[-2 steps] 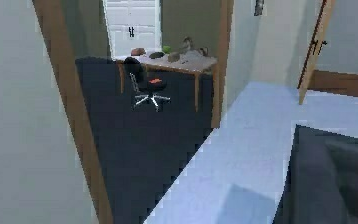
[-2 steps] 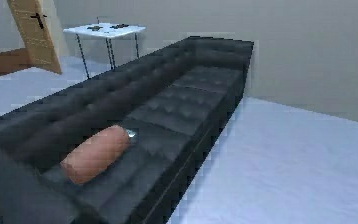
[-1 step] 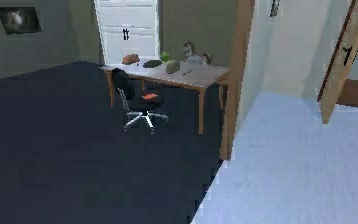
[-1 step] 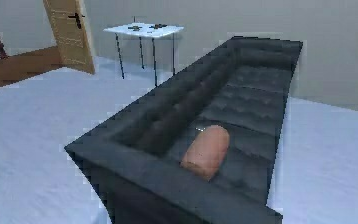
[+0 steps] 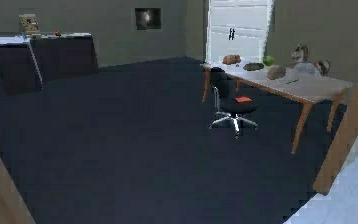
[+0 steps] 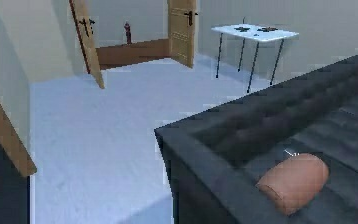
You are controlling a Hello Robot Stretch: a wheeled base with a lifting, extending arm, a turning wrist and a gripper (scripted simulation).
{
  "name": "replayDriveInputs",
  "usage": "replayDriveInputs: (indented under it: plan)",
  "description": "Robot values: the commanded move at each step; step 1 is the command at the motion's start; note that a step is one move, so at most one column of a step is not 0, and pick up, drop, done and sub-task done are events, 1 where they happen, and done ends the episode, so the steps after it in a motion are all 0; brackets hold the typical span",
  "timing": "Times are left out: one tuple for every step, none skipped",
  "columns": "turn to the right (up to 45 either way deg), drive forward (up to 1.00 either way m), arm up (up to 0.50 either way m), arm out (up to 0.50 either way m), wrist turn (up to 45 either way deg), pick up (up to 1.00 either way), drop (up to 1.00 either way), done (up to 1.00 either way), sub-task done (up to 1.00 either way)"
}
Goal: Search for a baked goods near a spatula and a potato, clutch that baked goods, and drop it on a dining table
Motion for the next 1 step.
replayDriveInputs:
  plan:
    - [0.0,0.3,0.0,0.0,0.0,0.0,0.0,0.0,0.0]
